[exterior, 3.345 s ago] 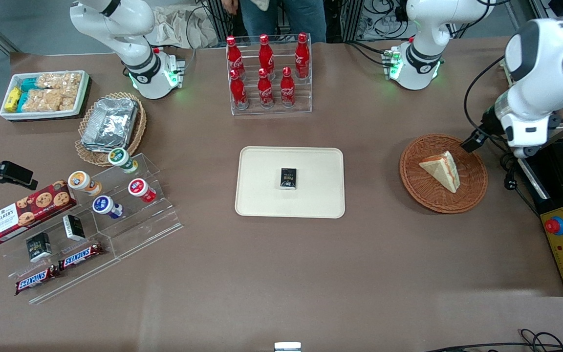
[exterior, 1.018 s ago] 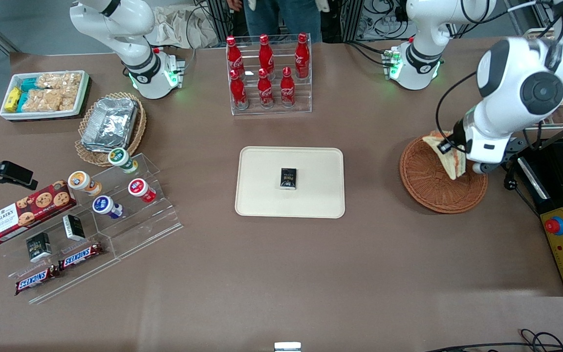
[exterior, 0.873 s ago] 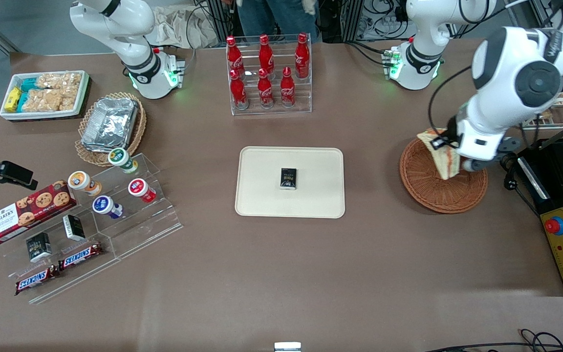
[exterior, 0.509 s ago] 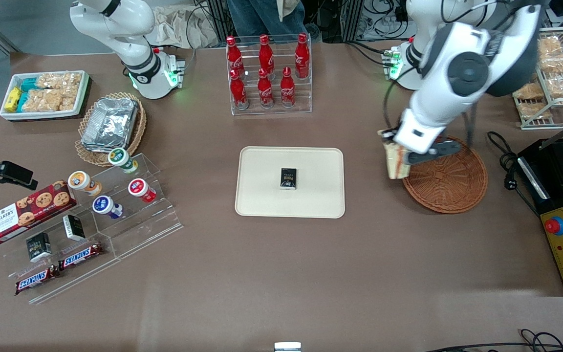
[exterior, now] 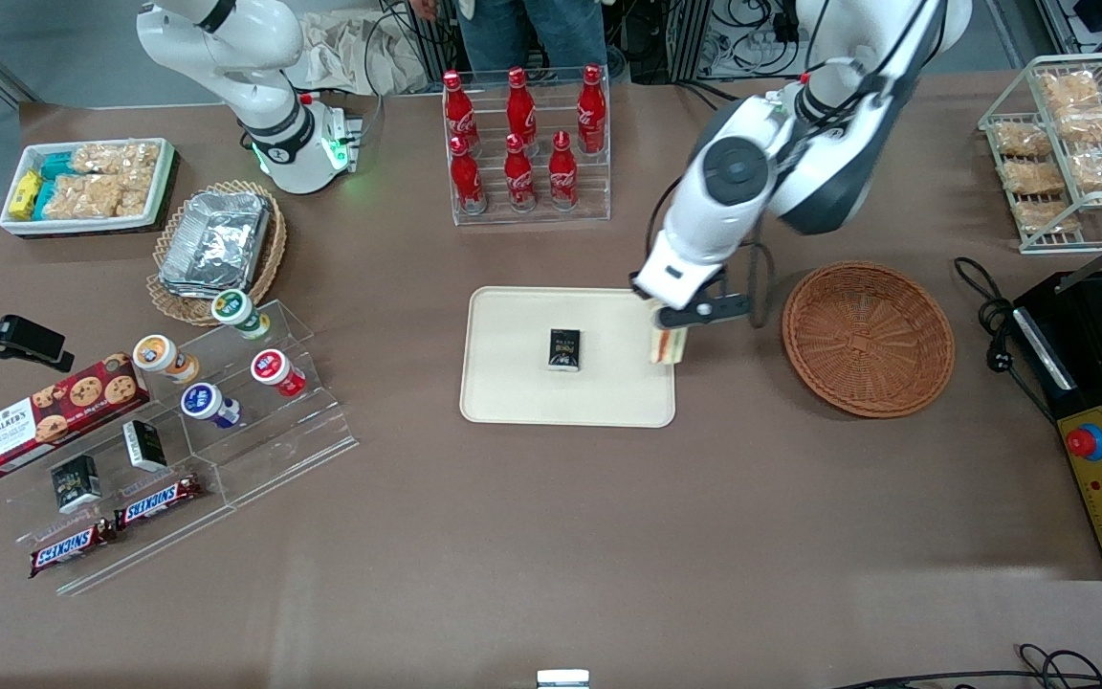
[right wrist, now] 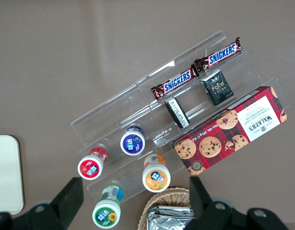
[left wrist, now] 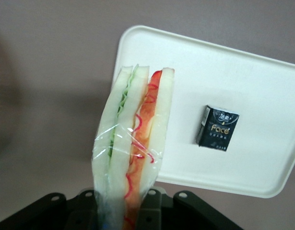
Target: Place sandwich from basket to tray
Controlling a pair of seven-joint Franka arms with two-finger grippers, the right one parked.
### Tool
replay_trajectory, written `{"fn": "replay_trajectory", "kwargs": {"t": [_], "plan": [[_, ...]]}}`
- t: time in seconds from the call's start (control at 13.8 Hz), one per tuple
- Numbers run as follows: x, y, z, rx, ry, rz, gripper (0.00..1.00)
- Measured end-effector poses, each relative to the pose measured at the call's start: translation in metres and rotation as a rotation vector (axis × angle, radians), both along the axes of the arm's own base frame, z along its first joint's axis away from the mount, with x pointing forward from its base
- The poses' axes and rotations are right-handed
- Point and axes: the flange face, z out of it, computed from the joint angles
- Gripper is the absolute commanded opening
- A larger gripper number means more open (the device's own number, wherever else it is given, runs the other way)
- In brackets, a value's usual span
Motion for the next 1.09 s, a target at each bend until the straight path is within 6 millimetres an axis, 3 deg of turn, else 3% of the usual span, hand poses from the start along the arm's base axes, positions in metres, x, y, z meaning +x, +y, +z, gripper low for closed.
{"fn": "replay_trajectory", "kwargs": {"t": [0.29,0.51,0.58,0.65,0.73,1.09], "plan": [[0.001,-0.013,-0.084,0.043,-0.016,-0.087,0.00],[-0.002,-0.018,-0.125,0.051,-0.017,-0.128,0.03],[-0.003,-0.018,-0.132,0.060,-0.017,-0.140,0.23],[-0.002,-0.018,-0.132,0.064,-0.023,-0.149,0.67],[-0.001,-0.019,-0.131,0.066,-0.028,-0.155,1.00],[0.009,-0.016,-0.118,0.075,-0.040,-0.154,1.00]]}}
